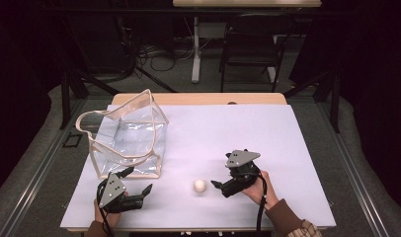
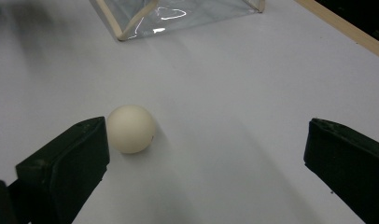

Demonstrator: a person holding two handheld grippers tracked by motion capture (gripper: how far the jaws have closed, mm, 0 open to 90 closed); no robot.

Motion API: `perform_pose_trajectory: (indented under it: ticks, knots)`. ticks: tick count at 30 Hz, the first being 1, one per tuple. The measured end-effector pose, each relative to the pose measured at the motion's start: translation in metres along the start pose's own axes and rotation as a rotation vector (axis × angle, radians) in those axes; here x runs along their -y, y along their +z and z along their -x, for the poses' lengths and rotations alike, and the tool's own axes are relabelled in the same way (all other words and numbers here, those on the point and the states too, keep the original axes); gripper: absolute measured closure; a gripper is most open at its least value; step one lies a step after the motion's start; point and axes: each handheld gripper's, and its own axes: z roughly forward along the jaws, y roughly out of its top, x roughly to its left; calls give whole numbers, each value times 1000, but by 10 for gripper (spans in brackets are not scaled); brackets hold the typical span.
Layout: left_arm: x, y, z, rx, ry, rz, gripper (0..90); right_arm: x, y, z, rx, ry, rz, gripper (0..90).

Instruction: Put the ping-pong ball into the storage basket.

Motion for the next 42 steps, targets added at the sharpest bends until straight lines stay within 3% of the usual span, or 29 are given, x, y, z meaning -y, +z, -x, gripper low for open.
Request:
perform_pose_trajectory:
  ticks: [26,42]
  knots:
    - [0,0,0,2,3,-2,159,-13,34,-12,-67,-27,-29,0]
    - [0,0,0,3,7,-2,159,-11,48,-19,-107,-10,-42,0]
